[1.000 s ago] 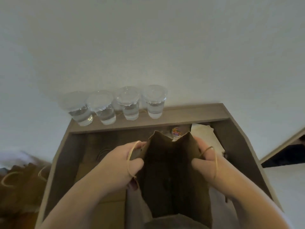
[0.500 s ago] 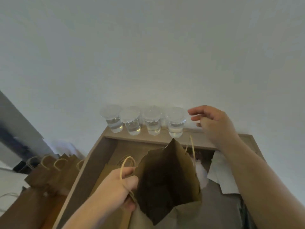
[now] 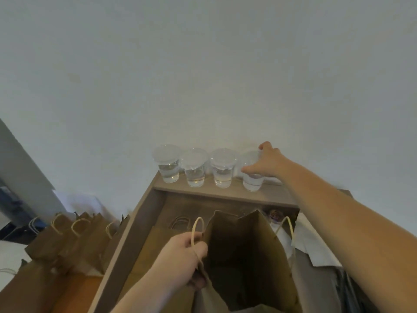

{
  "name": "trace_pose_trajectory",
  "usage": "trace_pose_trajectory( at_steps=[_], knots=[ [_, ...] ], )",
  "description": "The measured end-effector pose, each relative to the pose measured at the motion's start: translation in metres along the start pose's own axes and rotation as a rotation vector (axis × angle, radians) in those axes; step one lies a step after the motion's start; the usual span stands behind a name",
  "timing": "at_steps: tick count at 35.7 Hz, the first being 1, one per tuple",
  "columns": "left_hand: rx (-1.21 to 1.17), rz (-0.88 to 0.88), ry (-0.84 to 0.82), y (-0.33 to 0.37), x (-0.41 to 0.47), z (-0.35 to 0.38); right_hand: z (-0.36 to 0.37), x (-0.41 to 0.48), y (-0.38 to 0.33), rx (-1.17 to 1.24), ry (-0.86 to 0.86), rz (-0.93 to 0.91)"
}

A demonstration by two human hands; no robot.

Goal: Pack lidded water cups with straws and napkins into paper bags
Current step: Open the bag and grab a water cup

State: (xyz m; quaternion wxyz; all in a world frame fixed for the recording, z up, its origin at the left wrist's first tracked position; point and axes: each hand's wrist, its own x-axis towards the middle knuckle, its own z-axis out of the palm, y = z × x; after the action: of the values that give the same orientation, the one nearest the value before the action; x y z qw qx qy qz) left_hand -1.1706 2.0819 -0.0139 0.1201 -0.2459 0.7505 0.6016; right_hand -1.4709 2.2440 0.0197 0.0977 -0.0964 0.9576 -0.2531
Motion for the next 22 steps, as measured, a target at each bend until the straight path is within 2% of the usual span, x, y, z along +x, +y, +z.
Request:
trace_pose_trajectory(
  at_steps=[6, 11, 13, 17, 22],
  knots=[
    [-0.003, 0.081, 0.006, -0.005, 0.013, -0.004, -0.041, -0.058, -0.029, -0.123, -0.015, -0.077],
    [0.062, 0.107, -0.01, -0.01, 0.029, -0.006, -0.084, -0.15, -0.067, -0.244, -0.033, -0.246],
    [0.093, 0.118, -0.02, -0.012, 0.033, -0.006, -0.089, -0.185, -0.077, -0.266, -0.091, -0.28],
    [0.126, 0.142, -0.044, -0.012, 0.036, -0.006, -0.07, -0.225, -0.082, -0.367, -0.231, -0.232],
    [0.212, 0.172, -0.071, -0.013, 0.033, -0.004, -0.016, -0.226, -0.072, -0.597, -0.362, -0.211]
  ],
)
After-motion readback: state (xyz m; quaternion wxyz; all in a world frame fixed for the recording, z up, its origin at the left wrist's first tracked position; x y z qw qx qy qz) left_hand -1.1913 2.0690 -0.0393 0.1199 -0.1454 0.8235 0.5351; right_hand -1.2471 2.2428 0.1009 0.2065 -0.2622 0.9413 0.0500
